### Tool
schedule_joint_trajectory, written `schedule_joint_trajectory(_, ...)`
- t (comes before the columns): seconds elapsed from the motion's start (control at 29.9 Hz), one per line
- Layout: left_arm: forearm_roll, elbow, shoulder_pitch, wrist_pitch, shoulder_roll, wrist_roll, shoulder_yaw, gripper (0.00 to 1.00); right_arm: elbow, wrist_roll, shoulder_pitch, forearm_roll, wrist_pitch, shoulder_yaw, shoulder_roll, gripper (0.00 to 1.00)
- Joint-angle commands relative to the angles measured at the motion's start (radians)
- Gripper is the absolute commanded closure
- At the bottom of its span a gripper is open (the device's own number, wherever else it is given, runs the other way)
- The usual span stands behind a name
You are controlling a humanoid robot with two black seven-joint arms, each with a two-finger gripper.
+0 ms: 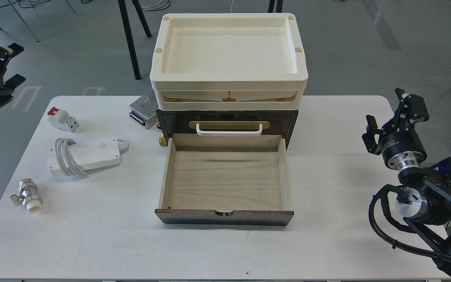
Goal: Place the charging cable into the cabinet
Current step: 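Move the left gripper toward the white charging brick and cable, then lower the left gripper and grasp the white charging brick with cable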
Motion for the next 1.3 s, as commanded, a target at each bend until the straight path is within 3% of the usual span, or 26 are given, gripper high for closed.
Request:
schedule_joint_trajectory(0.0,0.211,-0.012,-0.027,0.018,0.065,0.0,0.01,0.0,0.001,0.0,0.0,0.0,0.0,0.0,0.0,0.01)
schedule_joint_trajectory(0.13,0.501,-0.021,-0.053,0.061,0.077,0.0,0.014,0.0,0.001,0.0,0.0,0.0,0.0,0.0,0.0,0.01)
schedule_joint_trajectory(0.33,0.788,-0.053,-0.047,0.299,0.068,0.0,0.034,0.0,0.001,0.0,0.0,0.0,0.0,0.0,0.0,0.01)
schedule_joint_trajectory(0.5,0.823,-0.057,-0.071,0.425,0.075,0.0,0.176,0.0,0.001,0.0,0.0,0.0,0.002,0.0,0.0,0.01)
schedule_joint_trajectory(0.87,0.823,-0.072,-0.102,0.421,0.059,0.0,0.443,0.0,0.001,0.0,0.001,0.0,0.002,0.0,0.0,0.01)
schedule_joint_trajectory(1.27,0.813,-0.07,-0.082,0.378,-0.014,0.0,0.47,0.01,0.0,0.0,0.001,0.0,0.0,0.0,0.0,0.01)
